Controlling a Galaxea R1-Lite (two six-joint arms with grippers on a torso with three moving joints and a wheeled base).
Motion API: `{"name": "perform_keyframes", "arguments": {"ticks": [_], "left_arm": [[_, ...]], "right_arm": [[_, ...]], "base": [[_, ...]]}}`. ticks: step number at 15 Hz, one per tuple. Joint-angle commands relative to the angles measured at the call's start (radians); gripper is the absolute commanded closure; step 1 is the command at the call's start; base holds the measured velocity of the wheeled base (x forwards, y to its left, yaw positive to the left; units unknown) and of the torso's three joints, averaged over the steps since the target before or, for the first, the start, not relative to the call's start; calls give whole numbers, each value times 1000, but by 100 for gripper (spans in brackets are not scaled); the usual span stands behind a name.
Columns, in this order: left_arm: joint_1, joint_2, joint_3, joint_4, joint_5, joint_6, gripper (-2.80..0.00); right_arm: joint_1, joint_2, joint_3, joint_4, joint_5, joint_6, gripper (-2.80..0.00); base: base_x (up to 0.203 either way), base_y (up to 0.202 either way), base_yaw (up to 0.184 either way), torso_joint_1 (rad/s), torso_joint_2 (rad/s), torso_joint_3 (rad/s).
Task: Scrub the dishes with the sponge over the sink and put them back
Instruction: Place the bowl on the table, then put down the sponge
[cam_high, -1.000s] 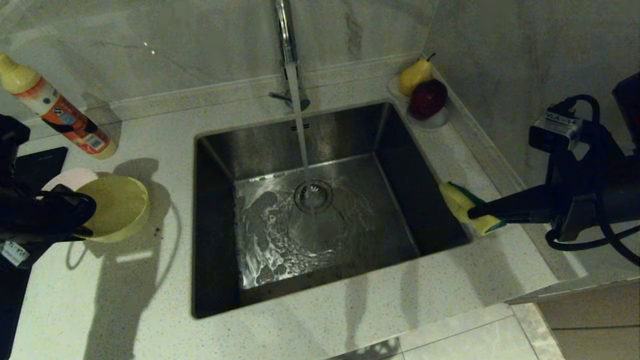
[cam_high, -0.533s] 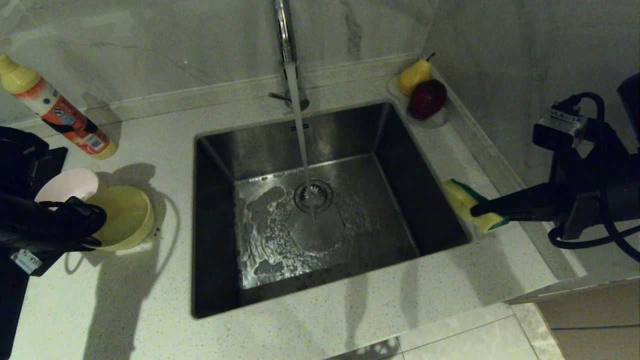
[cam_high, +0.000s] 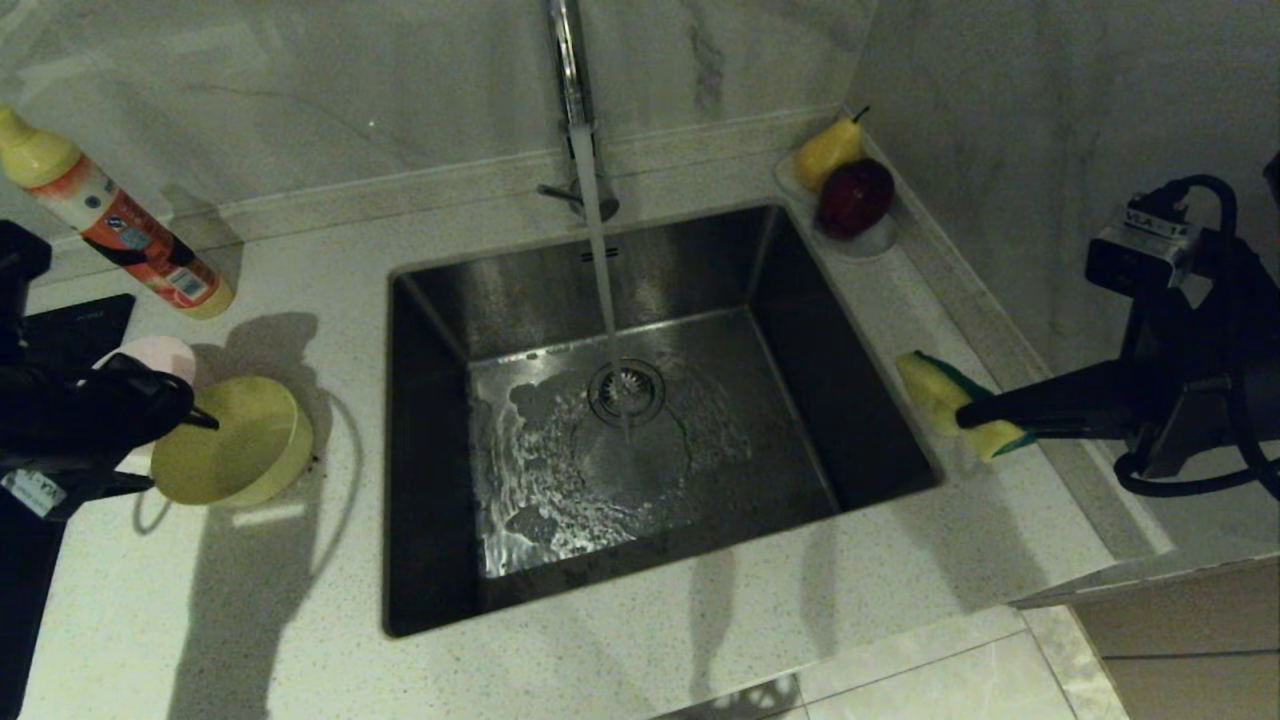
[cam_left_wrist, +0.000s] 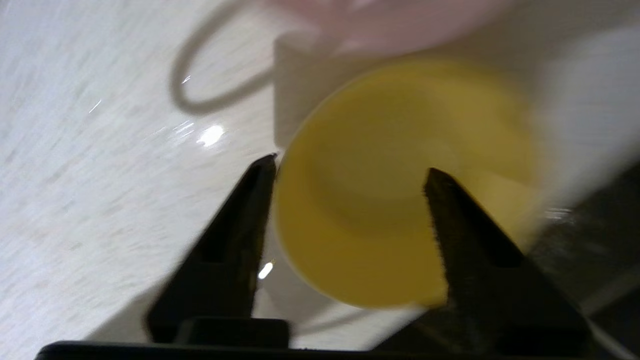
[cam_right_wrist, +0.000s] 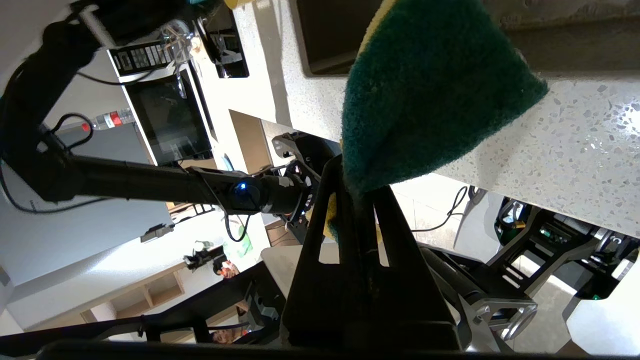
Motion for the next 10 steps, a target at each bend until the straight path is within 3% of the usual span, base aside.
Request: {"name": "perform_keyframes", "arguments": {"ticks": [1, 2, 3, 6, 7, 10], "left_arm": [[-3, -76, -80, -2, -6, 12, -280], [-10, -94, -120, -1, -9, 59, -280], [-21, -108, -152, 0, -11, 121, 0], [-49, -100, -212, -10, 2, 284, 0], [-51, -87, -215, -27, 13, 372, 0], [-78, -19, -204, -267, 63, 597, 0]], "right_arm": [[0, -8, 0, 3, 5, 3, 0], [-1, -8, 0, 3, 5, 3, 0], [-1, -11, 0, 3, 5, 3, 0], [-1, -16, 2, 6, 5, 4, 0], [-10, -20, 2, 6, 5, 4, 0], [-17, -25, 12, 6, 5, 4, 0]], "base": [[0, 0, 0, 0, 0, 0], [0, 0, 0, 0, 0, 0], [0, 0, 0, 0, 0, 0], [0, 0, 0, 0, 0, 0], [0, 0, 0, 0, 0, 0], [0, 0, 0, 0, 0, 0]]}}
